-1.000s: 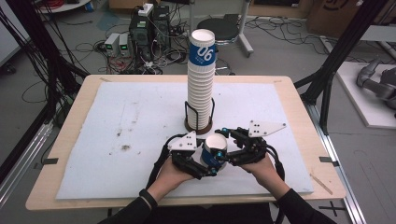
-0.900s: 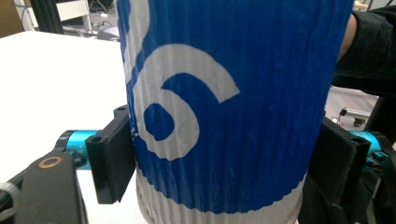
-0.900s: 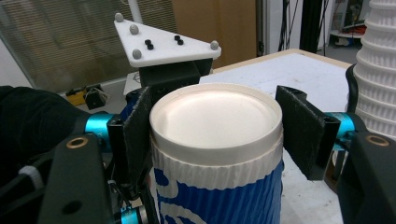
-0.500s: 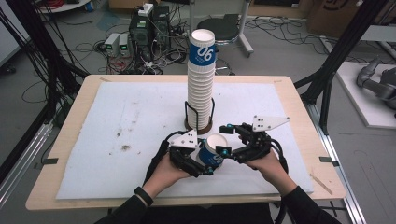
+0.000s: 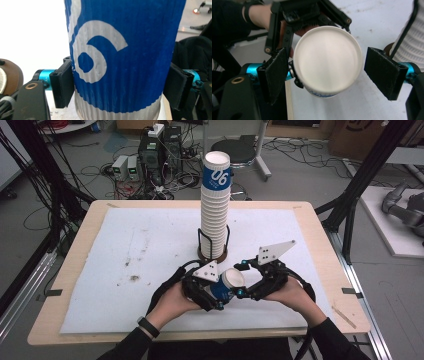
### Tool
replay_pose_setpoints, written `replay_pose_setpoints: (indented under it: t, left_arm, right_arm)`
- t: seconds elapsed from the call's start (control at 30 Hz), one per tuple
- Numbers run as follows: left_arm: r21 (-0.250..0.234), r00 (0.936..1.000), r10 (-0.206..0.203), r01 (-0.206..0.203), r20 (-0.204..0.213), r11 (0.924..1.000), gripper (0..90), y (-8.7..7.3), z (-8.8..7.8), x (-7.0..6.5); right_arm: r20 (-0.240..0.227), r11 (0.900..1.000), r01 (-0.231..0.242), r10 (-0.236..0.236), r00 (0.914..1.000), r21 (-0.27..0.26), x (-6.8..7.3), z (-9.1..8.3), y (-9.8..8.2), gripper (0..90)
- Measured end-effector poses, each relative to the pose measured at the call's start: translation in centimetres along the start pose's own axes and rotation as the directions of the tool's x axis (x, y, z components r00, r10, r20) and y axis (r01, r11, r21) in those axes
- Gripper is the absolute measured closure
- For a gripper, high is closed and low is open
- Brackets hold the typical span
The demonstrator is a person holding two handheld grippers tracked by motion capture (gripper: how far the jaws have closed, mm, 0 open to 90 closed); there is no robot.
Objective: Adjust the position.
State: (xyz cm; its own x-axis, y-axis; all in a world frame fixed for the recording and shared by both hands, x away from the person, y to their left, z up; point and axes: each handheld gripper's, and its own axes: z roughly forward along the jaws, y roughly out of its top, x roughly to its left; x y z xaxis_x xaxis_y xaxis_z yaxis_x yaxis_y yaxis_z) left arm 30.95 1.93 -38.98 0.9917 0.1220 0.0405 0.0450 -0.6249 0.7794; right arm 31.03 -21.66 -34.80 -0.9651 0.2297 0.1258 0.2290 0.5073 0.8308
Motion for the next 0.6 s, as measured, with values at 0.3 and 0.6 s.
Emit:
replay_pose_setpoints:
  t: [0.3, 0.6]
  left_arm:
    - [-0.033, 0.9997, 0.018, -0.018, -0.015, 0.9993, 18.8, 0.1, -0.3, -0.2]
    - [-0.361, 0.9943, -0.107, 0.098, -0.004, 0.9274, 6.9, -1.0, -2.1, 0.3]
  right_arm:
    - [-0.030, 0.999, 0.017, -0.016, 0.9994, 0.028, -0.2, 0.5, -0.4, 29.9]
    - [-0.067, 0.981, -0.046, 0.034, 0.9972, -0.187, -1.2, -1.8, -0.8, 30.2]
